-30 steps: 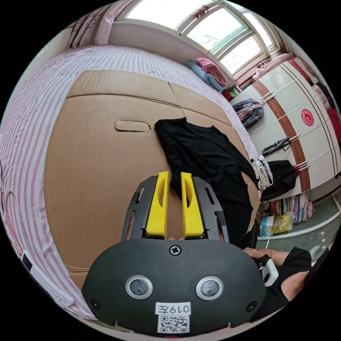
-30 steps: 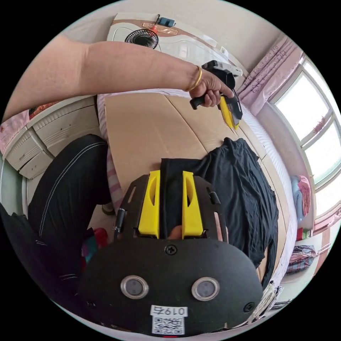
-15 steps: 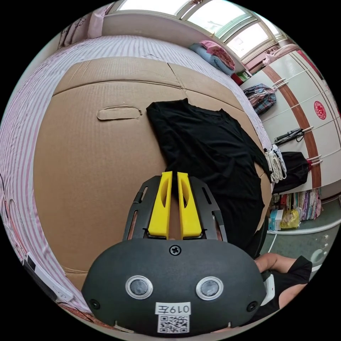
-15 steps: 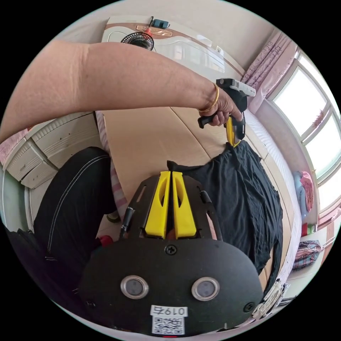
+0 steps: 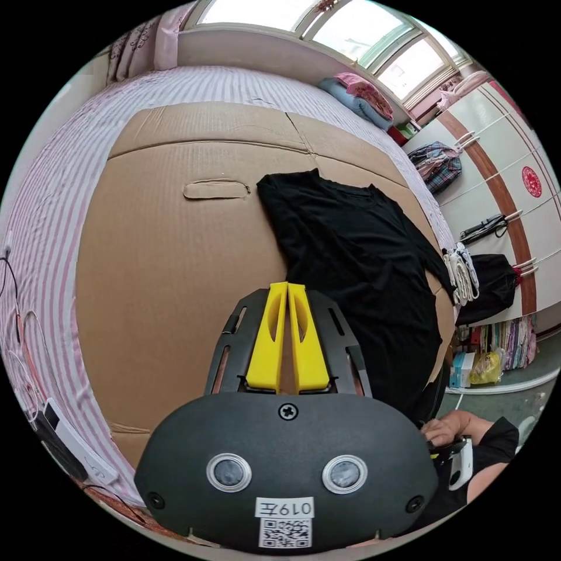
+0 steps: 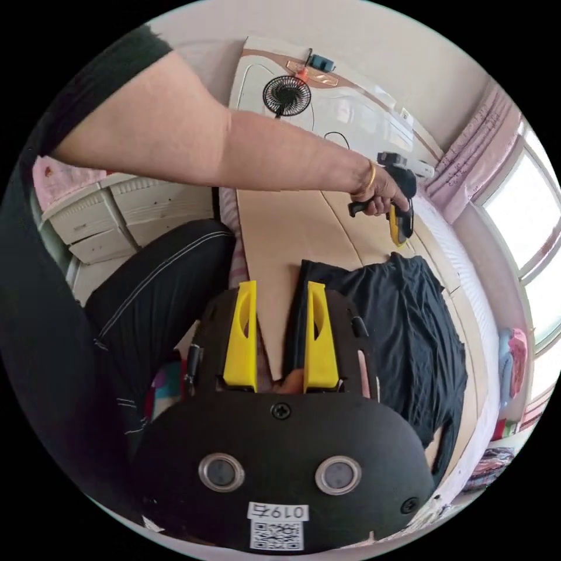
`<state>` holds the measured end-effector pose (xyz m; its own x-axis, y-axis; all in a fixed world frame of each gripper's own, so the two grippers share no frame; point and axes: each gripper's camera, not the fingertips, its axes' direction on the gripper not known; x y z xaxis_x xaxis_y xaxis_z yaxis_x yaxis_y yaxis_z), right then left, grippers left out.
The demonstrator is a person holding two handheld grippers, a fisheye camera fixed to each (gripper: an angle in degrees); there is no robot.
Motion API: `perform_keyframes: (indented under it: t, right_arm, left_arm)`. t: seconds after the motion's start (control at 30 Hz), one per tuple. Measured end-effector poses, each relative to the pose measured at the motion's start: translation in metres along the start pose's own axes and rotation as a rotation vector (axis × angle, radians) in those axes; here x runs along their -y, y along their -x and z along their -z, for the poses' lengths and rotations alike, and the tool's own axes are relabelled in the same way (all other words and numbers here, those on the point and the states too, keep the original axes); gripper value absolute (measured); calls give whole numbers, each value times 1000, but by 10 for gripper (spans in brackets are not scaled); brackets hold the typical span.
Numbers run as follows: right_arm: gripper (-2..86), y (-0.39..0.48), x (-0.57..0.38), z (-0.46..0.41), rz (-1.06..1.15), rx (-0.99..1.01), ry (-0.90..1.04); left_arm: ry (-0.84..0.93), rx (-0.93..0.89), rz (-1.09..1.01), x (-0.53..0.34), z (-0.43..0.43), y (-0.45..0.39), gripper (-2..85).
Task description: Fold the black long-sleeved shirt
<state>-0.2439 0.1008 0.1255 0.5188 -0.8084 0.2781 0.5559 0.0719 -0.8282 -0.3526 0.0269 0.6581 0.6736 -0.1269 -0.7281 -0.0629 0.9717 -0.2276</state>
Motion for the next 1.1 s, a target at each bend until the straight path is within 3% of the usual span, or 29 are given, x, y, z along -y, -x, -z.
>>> perform_keyframes:
  t: [0.17,0.27,0.4,0.5,0.63,1.0,1.1]
  right_arm:
    - [24,-191,-77,87,-490,182,-314]
    - [5,-283,-97,97,-620,63,-225]
    - [10,-370,-74,82,-625,61,-120]
    - [21,-427,-36,50,-581,105,7]
    - [55,-486,5,5,-530,187,167]
    - [54,-564,50,3,-470,269,222]
    - [13,-579,58,9,-464,271,230]
  left_arm:
    - [-119,-138,-59,-31,22,-41,8]
    - [-146,-111,-138,-46,20,-82,9]
    - [-146,53,-117,-52,12,-104,10]
    - [-141,-24,-70,-52,11,-99,12]
    - [-123,51,-66,-57,12,-108,13]
    - [-88,30,-66,-69,27,-127,14]
    - [-82,26,-65,-69,33,-135,14]
